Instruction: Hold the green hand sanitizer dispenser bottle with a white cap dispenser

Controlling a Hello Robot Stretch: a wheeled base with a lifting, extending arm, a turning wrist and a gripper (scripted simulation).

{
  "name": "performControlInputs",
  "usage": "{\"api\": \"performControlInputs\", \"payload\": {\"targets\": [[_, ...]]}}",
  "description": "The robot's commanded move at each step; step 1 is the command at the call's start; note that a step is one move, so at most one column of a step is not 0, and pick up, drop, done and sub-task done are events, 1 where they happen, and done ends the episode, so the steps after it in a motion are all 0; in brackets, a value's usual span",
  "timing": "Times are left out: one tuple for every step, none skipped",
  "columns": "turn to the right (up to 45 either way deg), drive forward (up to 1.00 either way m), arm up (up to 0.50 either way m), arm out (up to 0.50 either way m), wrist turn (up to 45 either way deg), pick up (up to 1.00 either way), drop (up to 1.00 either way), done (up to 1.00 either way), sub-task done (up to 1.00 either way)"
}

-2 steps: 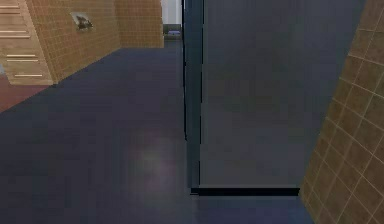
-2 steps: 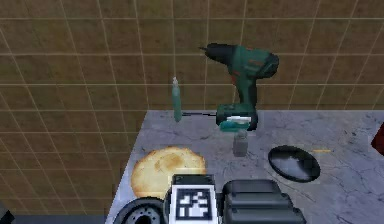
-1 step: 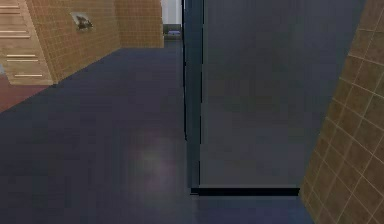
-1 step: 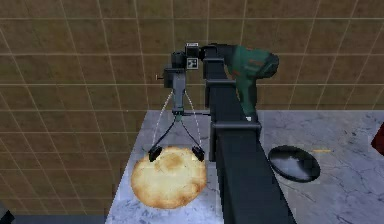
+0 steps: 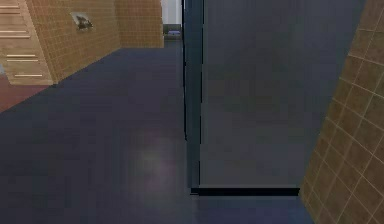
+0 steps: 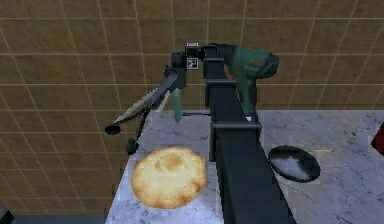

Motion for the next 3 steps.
{"api": "performControlInputs", "payload": {"targets": [[0.0, 0.0, 0.0, 0.0, 45.0, 0.0, 0.0, 0.0, 0.0], [0.0, 0.0, 0.0, 0.0, 45.0, 0.0, 0.0, 0.0, 0.0], [0.0, 0.0, 0.0, 0.0, 36.0, 0.0, 0.0, 0.0, 0.0]]}}
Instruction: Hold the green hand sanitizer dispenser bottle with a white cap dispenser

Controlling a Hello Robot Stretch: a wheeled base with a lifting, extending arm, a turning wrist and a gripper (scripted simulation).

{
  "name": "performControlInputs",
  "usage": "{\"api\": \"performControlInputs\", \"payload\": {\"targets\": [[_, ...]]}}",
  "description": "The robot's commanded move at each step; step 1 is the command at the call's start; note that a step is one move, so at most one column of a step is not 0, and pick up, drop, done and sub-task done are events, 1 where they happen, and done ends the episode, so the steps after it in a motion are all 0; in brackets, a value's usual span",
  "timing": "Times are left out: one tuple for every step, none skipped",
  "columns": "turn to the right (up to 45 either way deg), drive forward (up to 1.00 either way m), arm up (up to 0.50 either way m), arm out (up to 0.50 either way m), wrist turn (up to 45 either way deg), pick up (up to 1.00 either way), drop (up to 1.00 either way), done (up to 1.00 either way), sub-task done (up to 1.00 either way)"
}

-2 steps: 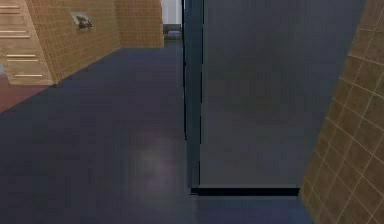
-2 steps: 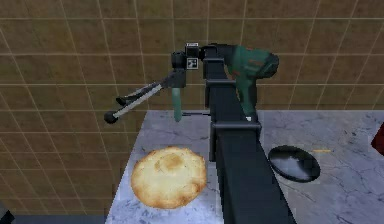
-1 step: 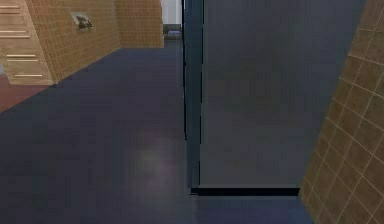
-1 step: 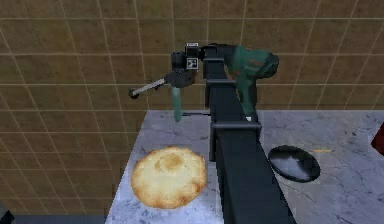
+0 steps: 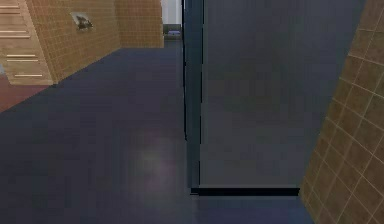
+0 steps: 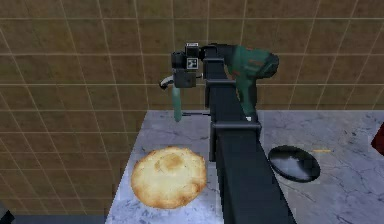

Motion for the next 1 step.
{"api": "performControlInputs", "payload": {"targets": [[0.0, 0.0, 0.0, 0.0, 0.0, 1.0, 0.0, 0.0, 0.0]]}}
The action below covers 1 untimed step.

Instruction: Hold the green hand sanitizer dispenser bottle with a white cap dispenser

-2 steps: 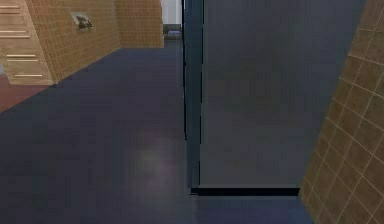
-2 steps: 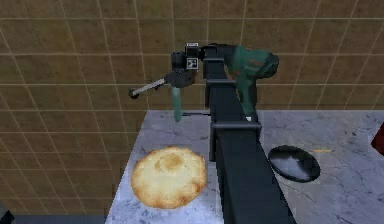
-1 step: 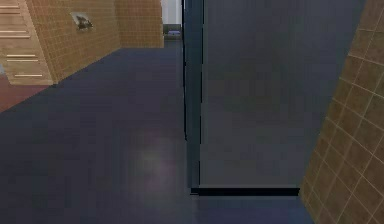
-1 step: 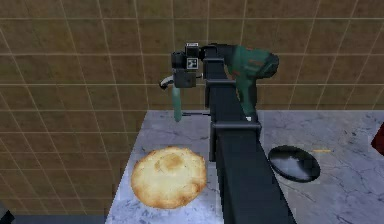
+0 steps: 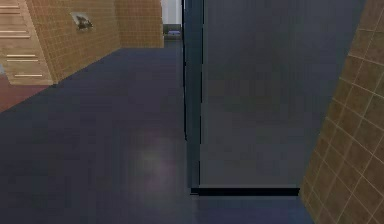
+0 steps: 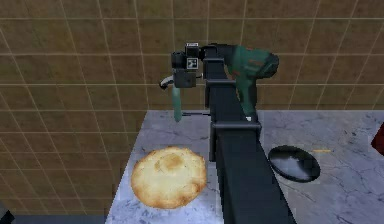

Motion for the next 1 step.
{"api": "performControlInputs", "payload": {"targets": [[0.0, 0.0, 0.0, 0.0, 0.0, 0.0, 0.0, 1.0, 0.0]]}}
